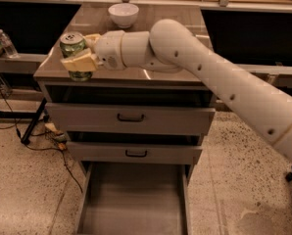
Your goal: Place green can into bottom drawer
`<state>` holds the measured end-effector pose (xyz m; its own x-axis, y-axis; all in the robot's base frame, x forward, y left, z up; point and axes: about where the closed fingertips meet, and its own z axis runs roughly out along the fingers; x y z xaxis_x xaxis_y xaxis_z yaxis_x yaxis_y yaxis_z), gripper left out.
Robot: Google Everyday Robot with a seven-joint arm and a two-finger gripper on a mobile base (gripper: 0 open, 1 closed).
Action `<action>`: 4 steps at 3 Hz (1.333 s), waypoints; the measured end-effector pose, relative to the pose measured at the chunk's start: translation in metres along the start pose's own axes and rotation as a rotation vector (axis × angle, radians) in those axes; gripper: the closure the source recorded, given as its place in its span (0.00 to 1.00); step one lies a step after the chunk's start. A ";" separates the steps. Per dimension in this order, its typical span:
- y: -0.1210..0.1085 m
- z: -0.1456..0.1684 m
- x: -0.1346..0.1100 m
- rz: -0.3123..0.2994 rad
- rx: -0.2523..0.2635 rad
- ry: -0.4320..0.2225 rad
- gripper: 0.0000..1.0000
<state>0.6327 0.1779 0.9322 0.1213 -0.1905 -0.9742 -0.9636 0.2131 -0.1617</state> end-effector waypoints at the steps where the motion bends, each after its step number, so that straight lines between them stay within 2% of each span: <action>1: 0.053 -0.046 0.006 -0.001 -0.045 -0.007 1.00; 2: 0.042 -0.091 0.019 0.012 0.025 0.007 1.00; 3: 0.046 -0.091 0.025 0.019 0.014 0.009 1.00; 4: 0.079 -0.090 0.076 0.080 -0.081 0.034 1.00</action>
Offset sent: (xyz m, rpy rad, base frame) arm -0.0578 -0.0303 -0.0068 0.0010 0.0054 0.0449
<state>0.5440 0.0940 0.8595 0.0364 -0.2090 -0.9772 -0.9861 0.1510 -0.0691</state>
